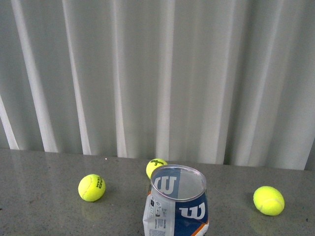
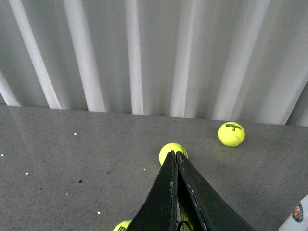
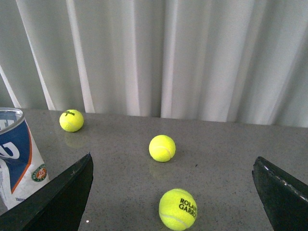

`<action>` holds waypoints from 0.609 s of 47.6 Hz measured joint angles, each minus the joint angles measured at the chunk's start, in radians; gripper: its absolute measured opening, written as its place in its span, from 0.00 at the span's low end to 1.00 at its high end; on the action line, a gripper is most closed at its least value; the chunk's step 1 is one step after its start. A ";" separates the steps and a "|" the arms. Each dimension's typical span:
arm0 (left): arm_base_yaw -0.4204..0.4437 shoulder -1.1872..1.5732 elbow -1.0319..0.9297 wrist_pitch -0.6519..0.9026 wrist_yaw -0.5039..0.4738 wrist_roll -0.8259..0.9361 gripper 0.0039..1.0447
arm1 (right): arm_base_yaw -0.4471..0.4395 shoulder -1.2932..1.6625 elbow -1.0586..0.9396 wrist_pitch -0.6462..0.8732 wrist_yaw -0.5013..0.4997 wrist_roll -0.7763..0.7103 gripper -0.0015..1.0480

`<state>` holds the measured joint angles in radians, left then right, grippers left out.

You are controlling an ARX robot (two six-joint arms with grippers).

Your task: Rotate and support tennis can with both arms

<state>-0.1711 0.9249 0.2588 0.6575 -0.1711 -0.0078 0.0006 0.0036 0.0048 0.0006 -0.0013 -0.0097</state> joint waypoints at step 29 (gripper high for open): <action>0.169 -0.352 -0.200 -0.150 0.167 0.000 0.03 | 0.000 0.000 0.000 0.000 0.000 0.000 0.93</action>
<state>-0.0025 0.5724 0.0589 0.5079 -0.0040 -0.0074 0.0006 0.0036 0.0048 0.0006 -0.0010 -0.0097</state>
